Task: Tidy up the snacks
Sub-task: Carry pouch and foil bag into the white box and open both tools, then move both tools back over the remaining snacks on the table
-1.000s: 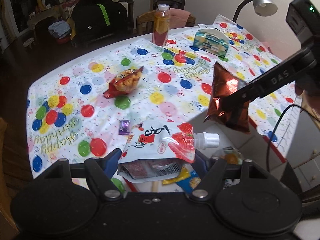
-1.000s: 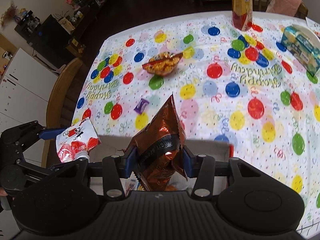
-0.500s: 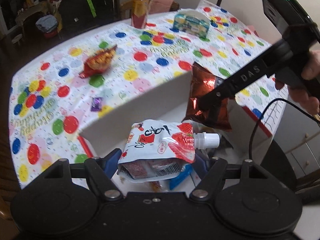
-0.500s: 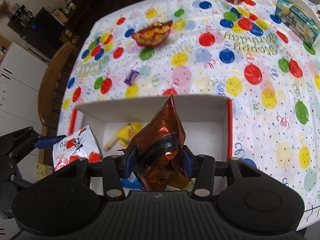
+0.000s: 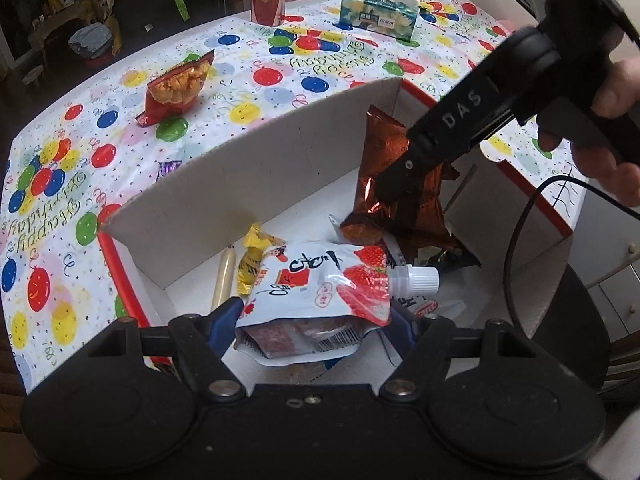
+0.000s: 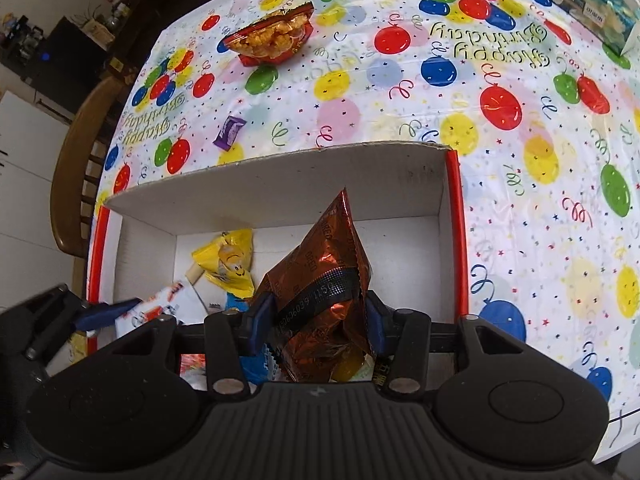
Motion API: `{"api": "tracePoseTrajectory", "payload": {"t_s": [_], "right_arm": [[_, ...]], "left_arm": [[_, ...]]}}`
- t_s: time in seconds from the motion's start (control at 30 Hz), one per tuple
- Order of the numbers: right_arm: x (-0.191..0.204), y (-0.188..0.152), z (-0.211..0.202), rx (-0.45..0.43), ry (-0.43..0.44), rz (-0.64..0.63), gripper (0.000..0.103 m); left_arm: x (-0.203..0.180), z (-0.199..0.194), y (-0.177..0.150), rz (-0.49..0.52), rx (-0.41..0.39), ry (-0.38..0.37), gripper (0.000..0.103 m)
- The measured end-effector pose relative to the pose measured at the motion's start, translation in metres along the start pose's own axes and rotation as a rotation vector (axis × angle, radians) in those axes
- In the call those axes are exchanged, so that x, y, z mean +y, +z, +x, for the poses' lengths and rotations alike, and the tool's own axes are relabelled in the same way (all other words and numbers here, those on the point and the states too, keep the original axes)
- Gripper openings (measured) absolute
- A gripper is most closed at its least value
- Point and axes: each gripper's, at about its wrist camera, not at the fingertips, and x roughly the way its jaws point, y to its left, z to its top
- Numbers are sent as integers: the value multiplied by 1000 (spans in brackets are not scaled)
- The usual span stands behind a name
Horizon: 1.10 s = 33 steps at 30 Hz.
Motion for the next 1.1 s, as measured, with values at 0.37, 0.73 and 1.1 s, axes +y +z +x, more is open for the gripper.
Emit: {"api": "tracePoseTrajectory", "payload": {"t_s": [0.37,0.73,1.1], "right_arm": [[2,3,3,-1,-13,17,56],[3,0,-13,-30,-66,11,83],[8,-7,-47,-83,-64,-7,92]], "left_arm": [[-3,15,-11,22,31,22,73],[-5,16,-14,17,54,52,75],[-9,-16,-6,30,-31,65,90]]}}
